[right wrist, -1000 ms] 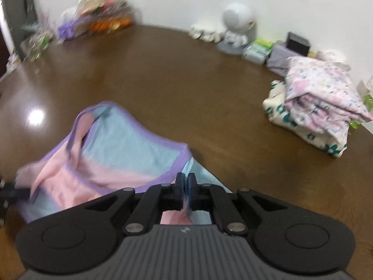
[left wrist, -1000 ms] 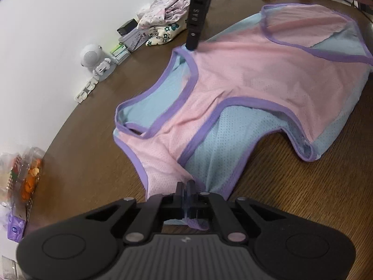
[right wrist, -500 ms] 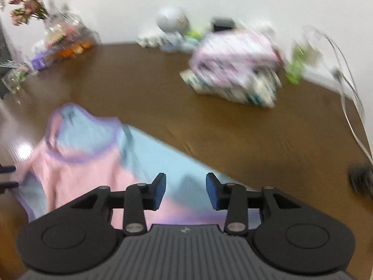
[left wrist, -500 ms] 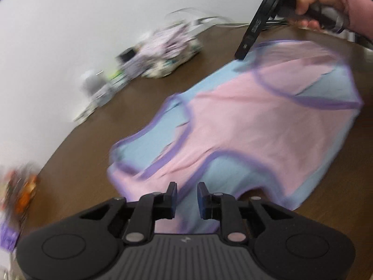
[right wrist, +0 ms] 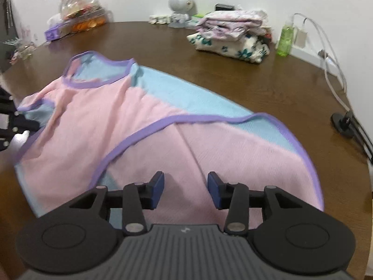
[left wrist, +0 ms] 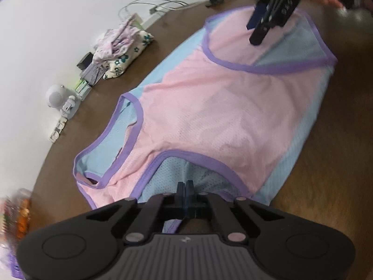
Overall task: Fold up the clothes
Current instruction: 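Grasp the hem edge with the right tool beside the left tool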
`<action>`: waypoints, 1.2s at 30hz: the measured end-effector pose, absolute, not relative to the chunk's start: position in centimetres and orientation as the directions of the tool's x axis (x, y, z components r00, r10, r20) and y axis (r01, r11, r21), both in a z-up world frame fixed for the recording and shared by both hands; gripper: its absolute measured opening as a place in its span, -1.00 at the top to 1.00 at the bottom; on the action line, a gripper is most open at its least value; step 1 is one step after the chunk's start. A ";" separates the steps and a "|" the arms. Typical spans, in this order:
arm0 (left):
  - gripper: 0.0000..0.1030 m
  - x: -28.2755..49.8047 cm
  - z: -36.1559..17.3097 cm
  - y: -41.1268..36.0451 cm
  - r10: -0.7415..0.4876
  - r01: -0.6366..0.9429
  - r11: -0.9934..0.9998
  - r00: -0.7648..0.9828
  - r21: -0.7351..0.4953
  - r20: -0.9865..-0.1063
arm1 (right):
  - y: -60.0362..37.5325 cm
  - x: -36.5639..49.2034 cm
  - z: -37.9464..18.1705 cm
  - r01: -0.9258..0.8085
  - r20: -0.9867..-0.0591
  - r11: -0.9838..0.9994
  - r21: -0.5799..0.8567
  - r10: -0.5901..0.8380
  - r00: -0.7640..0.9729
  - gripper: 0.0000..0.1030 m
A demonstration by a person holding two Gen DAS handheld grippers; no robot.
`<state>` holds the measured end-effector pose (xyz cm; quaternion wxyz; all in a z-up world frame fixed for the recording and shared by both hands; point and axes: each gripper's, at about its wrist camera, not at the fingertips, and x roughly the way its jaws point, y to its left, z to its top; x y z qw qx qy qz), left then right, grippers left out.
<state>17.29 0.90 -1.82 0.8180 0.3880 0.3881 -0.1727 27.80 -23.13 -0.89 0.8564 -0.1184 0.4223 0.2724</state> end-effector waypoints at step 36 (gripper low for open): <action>0.46 35.2 1.4 2.7 -0.121 0.316 0.949 0.391 0.010 -0.912 | -22.1 33.4 -0.6 -0.202 -0.852 0.896 0.396 0.440 0.284 0.29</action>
